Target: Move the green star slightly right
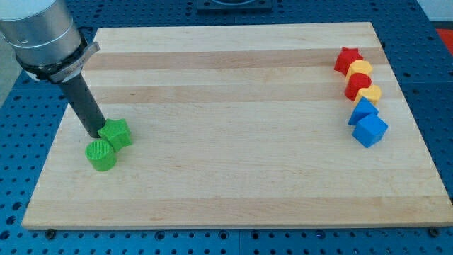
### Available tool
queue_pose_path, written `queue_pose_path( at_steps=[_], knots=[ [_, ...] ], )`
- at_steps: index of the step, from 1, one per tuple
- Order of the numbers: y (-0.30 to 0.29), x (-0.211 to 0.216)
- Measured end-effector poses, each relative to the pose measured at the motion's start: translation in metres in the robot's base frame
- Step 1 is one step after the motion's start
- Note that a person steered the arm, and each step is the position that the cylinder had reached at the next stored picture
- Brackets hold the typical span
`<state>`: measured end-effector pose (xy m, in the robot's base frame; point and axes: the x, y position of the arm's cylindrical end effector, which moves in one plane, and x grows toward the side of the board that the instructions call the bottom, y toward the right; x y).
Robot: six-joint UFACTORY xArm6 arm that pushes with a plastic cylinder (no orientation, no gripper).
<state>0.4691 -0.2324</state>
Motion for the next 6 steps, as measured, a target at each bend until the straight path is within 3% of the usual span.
queue_pose_path(
  at_steps=[1, 2, 3, 5, 6],
  knots=[
    [-0.058, -0.006],
    [-0.071, 0.002],
    [-0.036, 0.008],
    [0.118, 0.008],
    [0.164, 0.008]
  ],
)
